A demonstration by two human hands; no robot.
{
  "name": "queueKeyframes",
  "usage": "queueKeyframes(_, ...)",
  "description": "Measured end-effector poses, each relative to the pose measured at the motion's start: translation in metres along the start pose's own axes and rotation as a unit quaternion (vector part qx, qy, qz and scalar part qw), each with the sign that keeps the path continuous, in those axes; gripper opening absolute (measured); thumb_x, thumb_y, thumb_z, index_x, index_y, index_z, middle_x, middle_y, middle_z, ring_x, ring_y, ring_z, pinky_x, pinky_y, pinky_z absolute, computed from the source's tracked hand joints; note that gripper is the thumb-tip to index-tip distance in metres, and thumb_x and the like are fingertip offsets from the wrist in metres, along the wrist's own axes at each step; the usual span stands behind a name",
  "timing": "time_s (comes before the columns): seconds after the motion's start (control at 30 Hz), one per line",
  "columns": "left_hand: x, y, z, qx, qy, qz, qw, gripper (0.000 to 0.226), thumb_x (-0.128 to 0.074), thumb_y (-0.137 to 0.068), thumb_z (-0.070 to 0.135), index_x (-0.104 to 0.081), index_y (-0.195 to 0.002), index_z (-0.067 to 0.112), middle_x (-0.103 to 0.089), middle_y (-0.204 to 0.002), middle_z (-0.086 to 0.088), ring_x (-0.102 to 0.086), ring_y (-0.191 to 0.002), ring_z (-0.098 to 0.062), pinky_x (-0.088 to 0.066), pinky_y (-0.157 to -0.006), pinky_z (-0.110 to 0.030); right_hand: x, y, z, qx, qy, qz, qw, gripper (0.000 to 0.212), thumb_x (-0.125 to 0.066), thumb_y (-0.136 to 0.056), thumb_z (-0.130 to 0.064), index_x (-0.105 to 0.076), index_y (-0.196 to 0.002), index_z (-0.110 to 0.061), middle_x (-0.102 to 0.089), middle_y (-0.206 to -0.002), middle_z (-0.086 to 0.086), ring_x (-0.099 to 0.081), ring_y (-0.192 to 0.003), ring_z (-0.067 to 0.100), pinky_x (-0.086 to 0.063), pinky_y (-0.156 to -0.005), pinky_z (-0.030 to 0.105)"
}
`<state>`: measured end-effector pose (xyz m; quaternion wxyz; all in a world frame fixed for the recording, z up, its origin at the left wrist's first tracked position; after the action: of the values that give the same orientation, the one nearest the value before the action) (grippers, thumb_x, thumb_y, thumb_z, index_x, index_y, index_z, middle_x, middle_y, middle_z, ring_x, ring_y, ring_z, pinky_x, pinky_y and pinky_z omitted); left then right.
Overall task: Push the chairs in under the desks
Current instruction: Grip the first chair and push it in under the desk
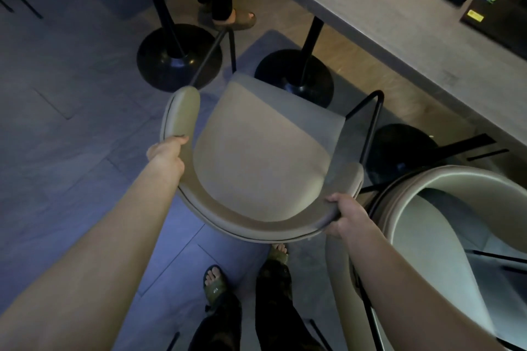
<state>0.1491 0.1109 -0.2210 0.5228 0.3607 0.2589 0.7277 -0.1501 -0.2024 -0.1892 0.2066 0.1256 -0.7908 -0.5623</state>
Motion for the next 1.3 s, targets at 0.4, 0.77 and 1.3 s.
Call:
queueKeyframes(0.4, 0.001, 0.058, -0.050, 0.109, 0.035, -0.055, 0.992, 0.065, -0.075, -0.076, 0.041, -0.054, -0.134, 0.019, -0.064, -0.128, -0.005, -0.064, -0.107, -0.025, -0.049, -0.087, -0.040, -0.002, 0.037, -0.016, -0.080, 0.025, 0.022, 0.996, 0.048, -0.069, -0.089, -0.034, -0.049, -0.128, -0.014, -0.047, -0.150, 0.011, -0.036, -0.141, 0.041, -0.017, -0.117, 0.063)
queueKeyframes(0.77, -0.009, 0.101, -0.106, 0.248, 0.016, -0.027, 0.968, 0.048, -0.056, -0.093, 0.027, -0.047, -0.139, 0.021, -0.047, -0.145, -0.008, -0.043, -0.131, -0.041, -0.024, -0.095, -0.076, 0.000, 0.020, -0.057, -0.028, 0.122, 0.029, 0.992, 0.048, -0.061, -0.095, -0.010, -0.045, -0.140, -0.008, -0.049, -0.145, 0.016, -0.044, -0.134, 0.046, -0.027, -0.108, 0.074)
queueKeyframes(1.3, -0.028, 0.076, -0.025, 0.074, -0.014, 0.003, 0.997, 0.040, -0.057, -0.092, 0.008, -0.057, -0.132, 0.000, -0.061, -0.130, -0.016, -0.059, -0.097, -0.023, -0.045, -0.082, -0.042, 0.005, 0.000, -0.019, -0.025, 0.017, 0.015, 0.999, 0.005, -0.049, -0.099, -0.004, -0.053, -0.096, -0.001, -0.061, -0.096, 0.019, -0.058, -0.110, 0.040, -0.032, -0.107, 0.071)
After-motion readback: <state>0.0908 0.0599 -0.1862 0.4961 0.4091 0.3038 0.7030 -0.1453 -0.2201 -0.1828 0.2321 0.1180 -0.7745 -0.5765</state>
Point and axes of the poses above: each hand's wrist, its own y-axis away from the middle knuckle, its own x-axis out of the back of the hand, z = x × y, the point moved 9 cm from there along -y, towards the middle knuckle
